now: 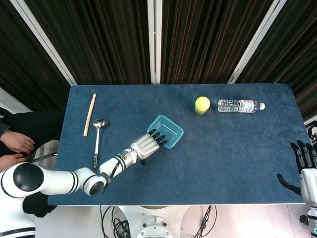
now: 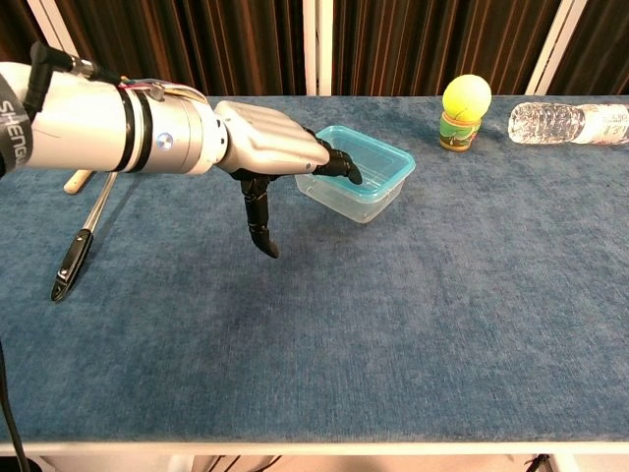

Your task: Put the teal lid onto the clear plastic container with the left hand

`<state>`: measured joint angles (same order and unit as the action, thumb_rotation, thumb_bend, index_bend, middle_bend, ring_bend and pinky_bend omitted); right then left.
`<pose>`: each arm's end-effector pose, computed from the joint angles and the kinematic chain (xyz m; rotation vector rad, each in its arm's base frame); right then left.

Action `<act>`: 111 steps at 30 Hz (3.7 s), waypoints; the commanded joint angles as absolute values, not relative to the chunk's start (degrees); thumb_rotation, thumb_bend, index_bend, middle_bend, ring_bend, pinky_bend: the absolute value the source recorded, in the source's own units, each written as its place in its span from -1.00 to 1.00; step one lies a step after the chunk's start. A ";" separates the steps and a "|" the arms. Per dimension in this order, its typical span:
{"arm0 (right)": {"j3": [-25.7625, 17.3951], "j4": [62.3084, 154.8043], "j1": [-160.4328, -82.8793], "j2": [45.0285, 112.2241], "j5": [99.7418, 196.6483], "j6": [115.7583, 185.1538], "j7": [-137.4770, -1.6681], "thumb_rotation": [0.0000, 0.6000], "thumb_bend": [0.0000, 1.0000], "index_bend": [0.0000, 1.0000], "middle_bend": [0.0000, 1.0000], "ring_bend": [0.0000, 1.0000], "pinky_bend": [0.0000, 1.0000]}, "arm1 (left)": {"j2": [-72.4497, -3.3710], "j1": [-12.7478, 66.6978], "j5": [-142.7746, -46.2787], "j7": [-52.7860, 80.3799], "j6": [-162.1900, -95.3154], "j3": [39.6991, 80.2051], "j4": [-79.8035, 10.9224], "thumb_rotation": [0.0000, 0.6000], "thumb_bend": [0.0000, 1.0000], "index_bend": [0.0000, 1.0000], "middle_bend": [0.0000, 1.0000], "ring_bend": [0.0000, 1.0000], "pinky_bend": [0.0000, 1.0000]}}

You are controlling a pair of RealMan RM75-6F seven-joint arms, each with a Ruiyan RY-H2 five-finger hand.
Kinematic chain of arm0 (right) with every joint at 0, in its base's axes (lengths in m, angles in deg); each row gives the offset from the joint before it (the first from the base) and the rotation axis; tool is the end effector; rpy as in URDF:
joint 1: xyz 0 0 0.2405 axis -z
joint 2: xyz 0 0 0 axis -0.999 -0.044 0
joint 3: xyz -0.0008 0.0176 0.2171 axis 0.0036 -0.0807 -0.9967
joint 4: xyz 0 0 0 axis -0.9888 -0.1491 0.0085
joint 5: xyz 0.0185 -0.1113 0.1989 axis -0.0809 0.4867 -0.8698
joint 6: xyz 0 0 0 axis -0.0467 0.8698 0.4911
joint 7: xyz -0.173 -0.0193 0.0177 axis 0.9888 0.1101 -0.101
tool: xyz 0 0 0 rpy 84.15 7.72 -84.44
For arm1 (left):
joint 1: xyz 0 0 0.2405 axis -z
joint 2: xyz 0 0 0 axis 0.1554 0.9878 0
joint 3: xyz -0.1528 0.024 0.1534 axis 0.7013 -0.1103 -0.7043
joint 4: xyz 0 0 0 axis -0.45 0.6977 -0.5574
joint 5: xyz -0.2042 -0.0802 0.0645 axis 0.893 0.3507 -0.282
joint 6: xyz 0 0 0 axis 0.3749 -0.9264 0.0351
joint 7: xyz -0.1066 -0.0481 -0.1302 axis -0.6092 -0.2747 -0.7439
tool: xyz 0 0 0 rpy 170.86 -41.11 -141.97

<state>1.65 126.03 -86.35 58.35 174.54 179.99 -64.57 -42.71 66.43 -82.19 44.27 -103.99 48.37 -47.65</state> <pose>-0.2865 -0.1853 0.1559 1.3045 -0.7457 0.8906 -0.0230 0.3354 -0.1096 -2.4570 -0.4857 -0.5776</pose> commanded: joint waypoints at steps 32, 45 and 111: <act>1.65 126.29 -86.27 58.37 174.53 180.14 -64.36 1.00 -0.77 -1.00 -0.89 -1.00 -0.98 | -45.43 64.34 -82.22 51.97 -107.72 48.24 -46.76 0.75 -1.00 -0.96 -1.00 -1.00 -0.96; 1.63 126.28 -86.19 58.37 174.48 180.23 -64.47 1.00 -0.77 -1.00 -0.89 -1.00 -0.98 | -46.11 63.95 -80.77 55.61 -108.60 48.52 -46.81 0.88 -1.00 -0.92 -1.00 -1.00 -0.99; 0.77 122.20 -89.47 58.09 173.74 175.20 -73.17 1.00 -0.77 -1.00 -0.87 -1.00 -0.97 | -24.25 36.28 -86.86 25.24 -130.92 56.24 -58.95 1.00 -1.00 -0.92 -1.00 -1.00 -0.96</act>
<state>0.85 122.51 -89.10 58.09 173.76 175.65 -72.53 -26.97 40.60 -86.80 27.62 -126.95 57.34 -57.84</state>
